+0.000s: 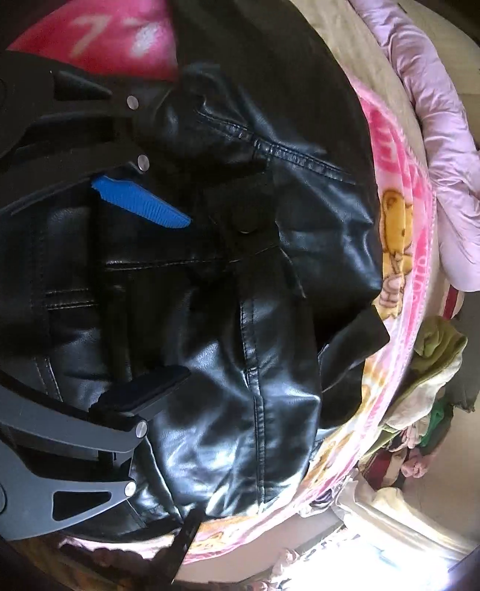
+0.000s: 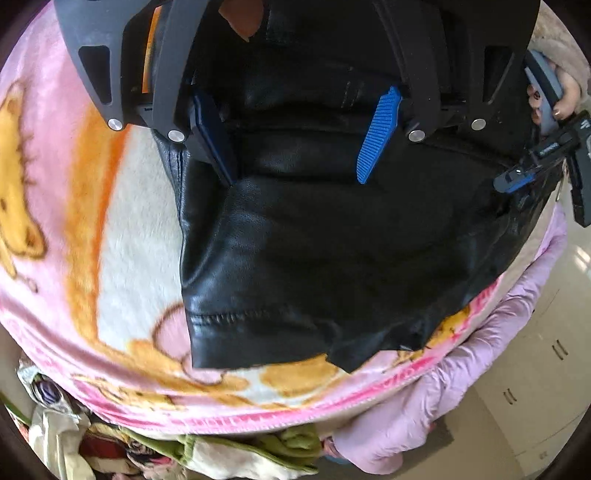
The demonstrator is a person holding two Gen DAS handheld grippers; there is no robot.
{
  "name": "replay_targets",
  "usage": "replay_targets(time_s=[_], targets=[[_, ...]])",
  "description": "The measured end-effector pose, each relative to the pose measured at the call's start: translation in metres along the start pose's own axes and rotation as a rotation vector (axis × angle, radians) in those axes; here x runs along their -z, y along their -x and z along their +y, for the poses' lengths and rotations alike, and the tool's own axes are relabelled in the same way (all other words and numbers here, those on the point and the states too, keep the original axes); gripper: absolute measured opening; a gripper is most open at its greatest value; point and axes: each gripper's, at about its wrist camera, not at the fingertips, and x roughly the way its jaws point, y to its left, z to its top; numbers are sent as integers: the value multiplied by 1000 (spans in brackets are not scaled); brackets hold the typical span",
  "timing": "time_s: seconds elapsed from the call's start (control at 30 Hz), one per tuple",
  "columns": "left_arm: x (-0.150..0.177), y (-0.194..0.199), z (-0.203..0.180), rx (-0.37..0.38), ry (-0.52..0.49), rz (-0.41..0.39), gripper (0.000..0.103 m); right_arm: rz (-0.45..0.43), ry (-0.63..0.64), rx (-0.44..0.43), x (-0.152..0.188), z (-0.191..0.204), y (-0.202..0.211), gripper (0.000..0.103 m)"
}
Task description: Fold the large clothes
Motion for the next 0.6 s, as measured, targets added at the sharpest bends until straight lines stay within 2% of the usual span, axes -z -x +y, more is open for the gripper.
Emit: replay_targets(time_s=[0.17, 0.23, 0.27, 0.37, 0.5, 0.6], targets=[[1, 13, -5, -3, -20, -47, 74, -16, -1, 13, 0, 5, 5, 68], [1, 19, -7, -1, -23, -67, 76, -36, -24, -19, 3, 4, 17, 79], [1, 22, -8, 1, -23, -76, 77, -40, -35, -33, 4, 3, 20, 82], [-1, 31, -8, -10, -4, -120, 93, -63, -47, -51, 12, 3, 36, 87], [-2, 42, -5, 7, 32, -163, 93, -98, -69, -50, 20, 3, 49, 96], [-1, 47, -4, 14, 51, -184, 94, -131, -81, -60, 25, 6, 62, 98]])
